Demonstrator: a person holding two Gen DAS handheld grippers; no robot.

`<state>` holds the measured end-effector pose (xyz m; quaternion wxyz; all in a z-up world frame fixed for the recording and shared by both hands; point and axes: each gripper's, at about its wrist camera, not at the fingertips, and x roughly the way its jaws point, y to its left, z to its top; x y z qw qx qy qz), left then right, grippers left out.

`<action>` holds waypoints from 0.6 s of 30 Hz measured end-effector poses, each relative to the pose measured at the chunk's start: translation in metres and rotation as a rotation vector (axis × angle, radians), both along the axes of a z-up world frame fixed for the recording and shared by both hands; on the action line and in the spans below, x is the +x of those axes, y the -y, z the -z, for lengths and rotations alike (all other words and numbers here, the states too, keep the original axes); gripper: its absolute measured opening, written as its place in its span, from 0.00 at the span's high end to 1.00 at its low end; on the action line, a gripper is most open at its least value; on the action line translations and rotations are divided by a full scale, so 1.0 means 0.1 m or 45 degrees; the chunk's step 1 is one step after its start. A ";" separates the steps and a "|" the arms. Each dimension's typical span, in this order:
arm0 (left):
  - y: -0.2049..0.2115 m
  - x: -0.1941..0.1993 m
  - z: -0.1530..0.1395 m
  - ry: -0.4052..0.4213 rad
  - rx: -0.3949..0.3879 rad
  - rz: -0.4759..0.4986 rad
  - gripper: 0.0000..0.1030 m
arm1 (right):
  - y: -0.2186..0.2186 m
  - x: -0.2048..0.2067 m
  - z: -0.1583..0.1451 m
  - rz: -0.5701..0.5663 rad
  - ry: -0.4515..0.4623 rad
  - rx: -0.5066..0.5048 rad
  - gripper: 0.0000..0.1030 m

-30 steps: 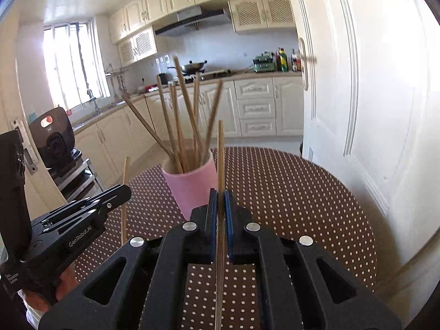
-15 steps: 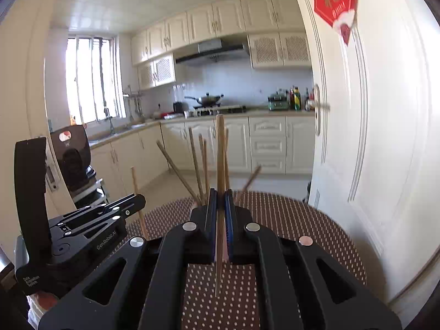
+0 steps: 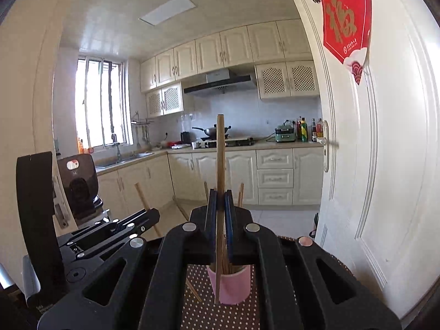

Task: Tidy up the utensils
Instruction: 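Lower both held chopsticks into the pink cup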

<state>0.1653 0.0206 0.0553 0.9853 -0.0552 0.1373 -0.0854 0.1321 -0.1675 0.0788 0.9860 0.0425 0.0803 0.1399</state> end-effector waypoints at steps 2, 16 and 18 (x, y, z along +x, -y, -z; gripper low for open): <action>0.02 0.00 -0.07 0.031 0.010 0.001 0.94 | -0.01 0.02 -0.06 0.000 0.022 0.006 0.96; 0.06 0.18 -0.37 0.147 -0.034 0.018 0.94 | -0.07 0.33 -0.13 -0.006 0.052 0.008 0.96; 0.07 0.25 -0.34 0.141 -0.027 0.014 0.94 | -0.06 0.38 -0.12 0.008 0.052 0.006 0.96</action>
